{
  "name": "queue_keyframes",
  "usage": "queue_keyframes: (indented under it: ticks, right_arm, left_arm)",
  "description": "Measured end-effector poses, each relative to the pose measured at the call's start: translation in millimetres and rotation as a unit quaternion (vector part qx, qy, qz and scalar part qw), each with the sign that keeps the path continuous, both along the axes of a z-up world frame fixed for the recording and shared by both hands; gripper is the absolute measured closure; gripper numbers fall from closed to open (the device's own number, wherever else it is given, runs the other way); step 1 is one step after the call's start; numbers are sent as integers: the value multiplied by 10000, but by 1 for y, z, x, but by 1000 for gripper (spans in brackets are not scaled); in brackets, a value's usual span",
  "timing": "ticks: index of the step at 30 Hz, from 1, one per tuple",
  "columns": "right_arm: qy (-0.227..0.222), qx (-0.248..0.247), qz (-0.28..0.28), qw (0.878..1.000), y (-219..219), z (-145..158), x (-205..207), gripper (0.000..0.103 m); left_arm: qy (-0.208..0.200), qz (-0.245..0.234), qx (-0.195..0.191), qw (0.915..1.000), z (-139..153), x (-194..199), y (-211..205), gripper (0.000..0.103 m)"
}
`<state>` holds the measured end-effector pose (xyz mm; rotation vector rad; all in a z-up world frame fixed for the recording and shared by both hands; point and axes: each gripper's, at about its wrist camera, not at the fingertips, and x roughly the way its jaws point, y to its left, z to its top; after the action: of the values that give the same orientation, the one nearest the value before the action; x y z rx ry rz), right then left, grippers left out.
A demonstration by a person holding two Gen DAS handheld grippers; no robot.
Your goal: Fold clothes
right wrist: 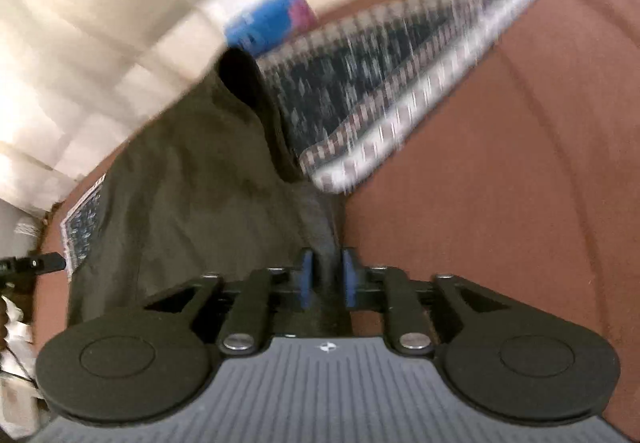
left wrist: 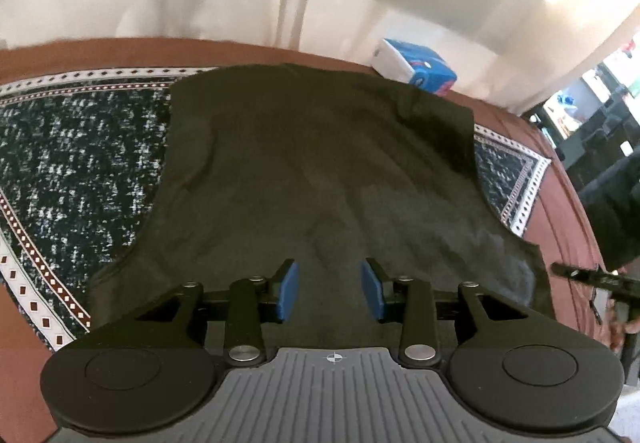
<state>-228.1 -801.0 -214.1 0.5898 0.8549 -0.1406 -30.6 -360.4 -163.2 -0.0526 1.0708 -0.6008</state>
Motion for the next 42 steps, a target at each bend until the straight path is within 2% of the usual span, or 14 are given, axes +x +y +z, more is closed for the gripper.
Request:
queue_keyframes:
  ticks: [3,6,10,17,25,26,27,28,29,32,34,39,41,42]
  right_arm:
    - [-392,-647,269,9968,10,28,21,67]
    - [-648,-742,659,9930,12,42,71,58]
    - [-782,-914,887,9888,15,50,139,46]
    - [-562,-1292,1012,9848,26,39,217,34]
    - [-140,-1353,821,9873,17,7,263,34]
    - [-86,-1297,836,9880,16,3,265,36]
    - [-48,-1167,883,9892,14,0,267,39]
    - [-12,-1016,930,9905,12,-3,269,63]
    - [-14,-777,953,9924,7,-5,271,91]
    - [-329,-215,655,9971,-14,-5,272,92]
    - [-163,-127,270,9994,-30,-16,278,92]
    - [116,-456,166,9988,-28,-43,292,92]
    - [83,-523,122,9985,-28,-42,291,91]
    - [115,-559,117,9983,-28,-40,291,88]
  left_arm:
    - [5,315,23,9995,0,5,12,51]
    - [-175,652,59,9977,6,22,24,51]
    - [-718,1030,316,9916,13,58,34,37]
    - [-804,913,384,9918,-12,157,37,28]
    - [-295,605,315,9972,-67,221,30,30]
    - [-235,518,229,9981,-70,224,29,33]
    - [-179,398,170,9989,-73,225,27,71]
    - [-129,280,111,9995,-75,225,26,98]
    - [-129,179,58,9997,-75,225,24,98]
    - [-382,54,86,9992,-74,220,22,100]
    - [-298,98,86,9995,-82,224,22,100]
    - [-319,200,52,9993,-86,228,17,96]
    - [-277,239,44,9993,-84,229,17,85]
    - [-247,288,31,9993,-81,230,19,65]
